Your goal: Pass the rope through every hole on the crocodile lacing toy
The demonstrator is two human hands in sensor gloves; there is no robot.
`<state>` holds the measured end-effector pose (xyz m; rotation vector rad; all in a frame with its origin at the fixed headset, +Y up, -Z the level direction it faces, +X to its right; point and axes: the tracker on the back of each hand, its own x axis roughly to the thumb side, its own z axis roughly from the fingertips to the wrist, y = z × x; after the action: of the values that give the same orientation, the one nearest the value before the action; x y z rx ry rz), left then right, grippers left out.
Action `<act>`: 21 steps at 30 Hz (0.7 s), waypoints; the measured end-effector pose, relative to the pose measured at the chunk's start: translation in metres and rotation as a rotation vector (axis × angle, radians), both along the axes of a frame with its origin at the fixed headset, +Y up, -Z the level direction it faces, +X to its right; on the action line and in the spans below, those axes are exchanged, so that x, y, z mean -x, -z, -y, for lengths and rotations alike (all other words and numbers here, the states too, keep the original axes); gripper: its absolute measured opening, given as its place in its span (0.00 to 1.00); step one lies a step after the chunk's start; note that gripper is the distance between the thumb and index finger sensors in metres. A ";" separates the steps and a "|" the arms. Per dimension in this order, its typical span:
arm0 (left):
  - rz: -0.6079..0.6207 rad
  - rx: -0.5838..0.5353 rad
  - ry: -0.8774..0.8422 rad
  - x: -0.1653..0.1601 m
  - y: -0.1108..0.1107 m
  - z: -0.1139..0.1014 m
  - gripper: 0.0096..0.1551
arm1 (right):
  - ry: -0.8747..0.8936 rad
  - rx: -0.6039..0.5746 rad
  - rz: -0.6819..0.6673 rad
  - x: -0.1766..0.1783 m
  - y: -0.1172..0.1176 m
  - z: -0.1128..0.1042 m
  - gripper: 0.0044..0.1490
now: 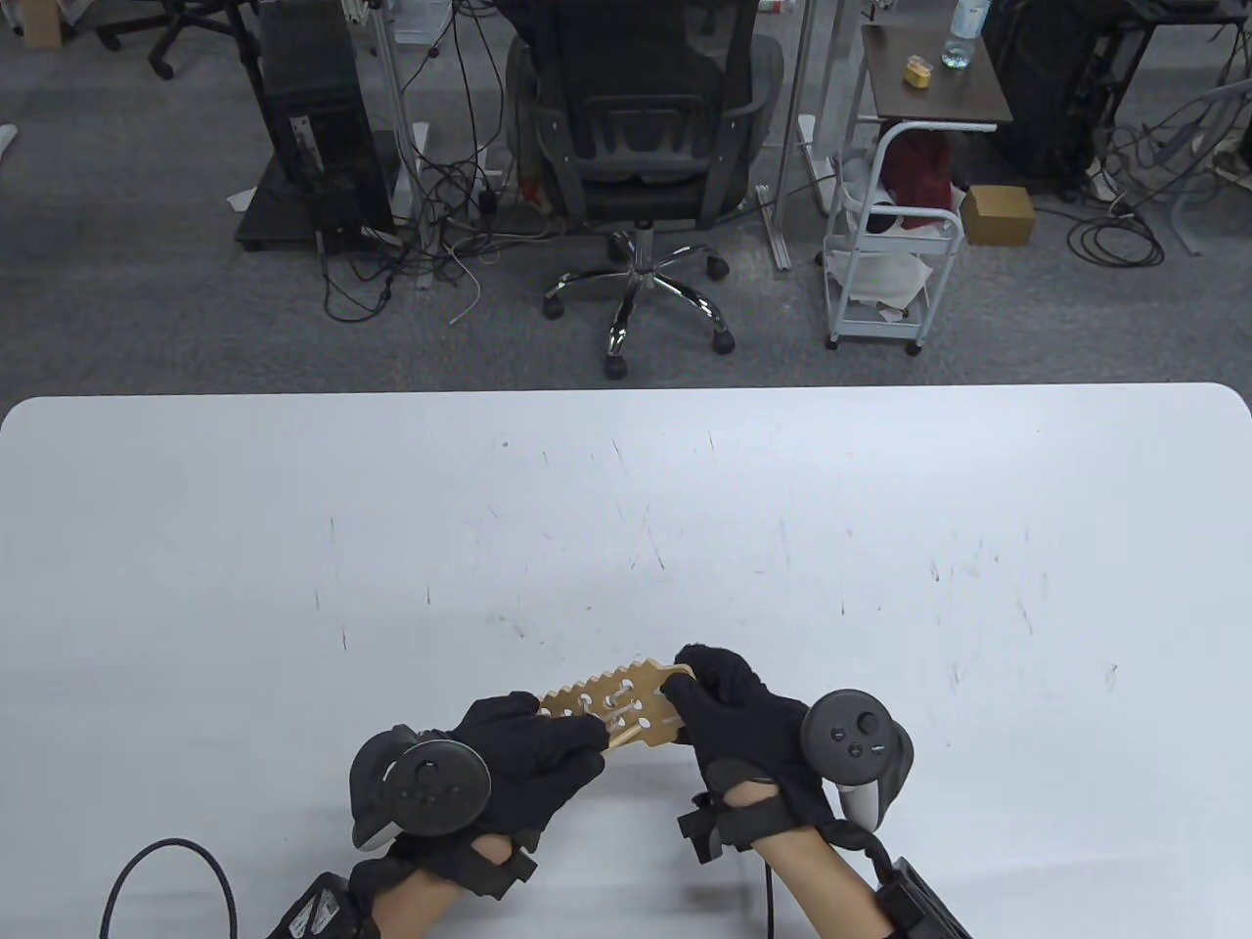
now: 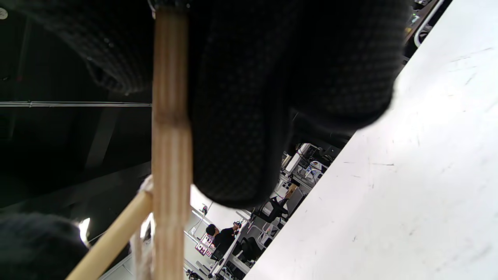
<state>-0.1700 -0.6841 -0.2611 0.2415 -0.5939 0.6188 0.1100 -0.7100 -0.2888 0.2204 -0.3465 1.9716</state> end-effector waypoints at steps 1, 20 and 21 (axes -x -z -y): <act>0.000 -0.002 0.005 -0.001 -0.001 0.000 0.22 | -0.012 -0.005 -0.007 0.002 -0.001 -0.001 0.28; -0.013 -0.046 -0.094 -0.003 -0.005 -0.001 0.30 | -0.095 -0.039 -0.001 0.007 -0.005 -0.002 0.29; -0.018 -0.058 -0.091 -0.004 -0.006 -0.001 0.30 | -0.088 -0.036 -0.013 0.008 -0.005 -0.002 0.29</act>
<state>-0.1659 -0.6832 -0.2554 0.3294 -0.5865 0.6874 0.1016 -0.7080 -0.2835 0.2754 -0.3702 2.0513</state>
